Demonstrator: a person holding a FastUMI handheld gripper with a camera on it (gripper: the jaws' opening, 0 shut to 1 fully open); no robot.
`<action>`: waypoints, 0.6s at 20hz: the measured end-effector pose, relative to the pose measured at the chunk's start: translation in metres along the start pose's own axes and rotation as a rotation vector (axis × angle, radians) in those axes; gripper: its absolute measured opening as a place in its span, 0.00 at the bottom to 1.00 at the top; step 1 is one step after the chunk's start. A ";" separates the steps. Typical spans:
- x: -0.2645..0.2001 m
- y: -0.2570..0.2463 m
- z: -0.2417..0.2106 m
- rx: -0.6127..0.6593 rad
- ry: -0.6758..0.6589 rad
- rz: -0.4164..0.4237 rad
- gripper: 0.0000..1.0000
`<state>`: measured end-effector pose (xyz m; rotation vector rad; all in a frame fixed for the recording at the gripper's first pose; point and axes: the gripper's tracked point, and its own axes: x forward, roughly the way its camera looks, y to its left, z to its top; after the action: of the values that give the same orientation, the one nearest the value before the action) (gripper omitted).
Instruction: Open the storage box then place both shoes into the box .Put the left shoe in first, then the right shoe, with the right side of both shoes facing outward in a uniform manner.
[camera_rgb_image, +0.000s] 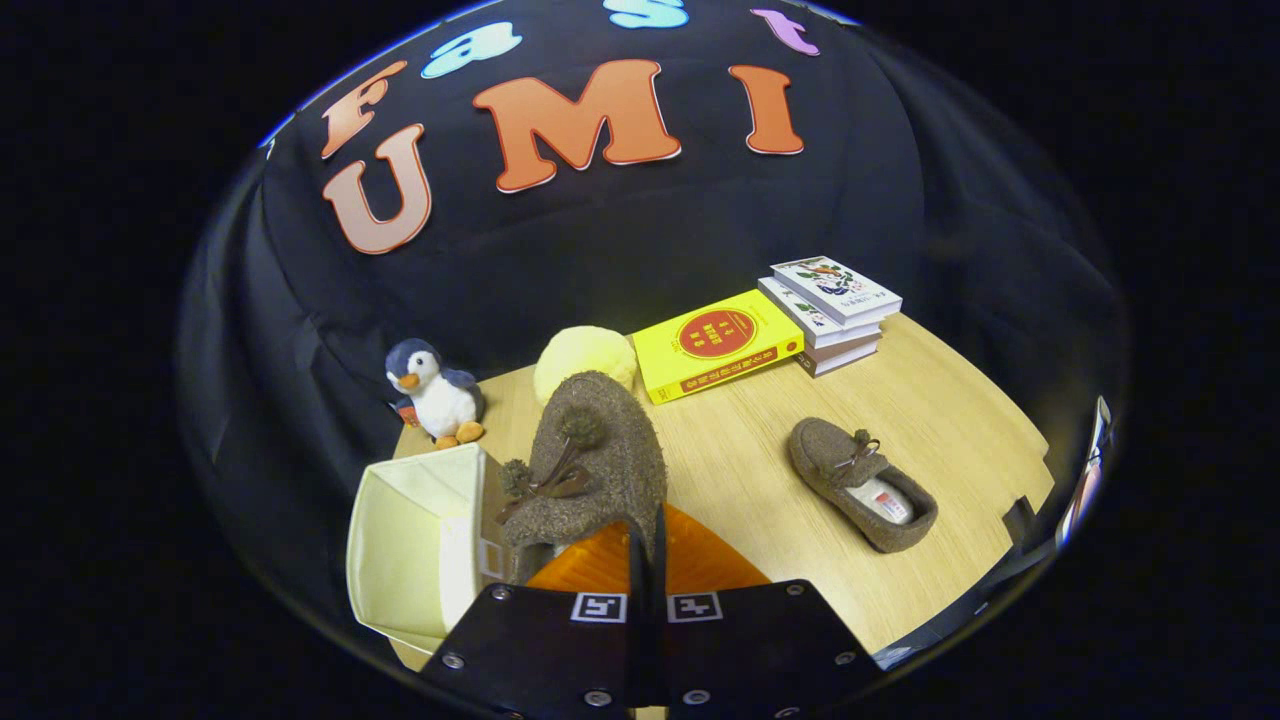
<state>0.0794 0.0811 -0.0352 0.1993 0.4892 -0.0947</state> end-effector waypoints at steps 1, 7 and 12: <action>-0.006 0.013 0.005 0.006 -0.010 0.007 0.00; -0.024 0.100 0.002 -0.004 -0.021 0.067 0.00; -0.001 0.163 -0.048 -0.042 0.074 0.117 0.01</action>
<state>0.0790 0.2500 -0.0484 0.1901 0.5513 0.0371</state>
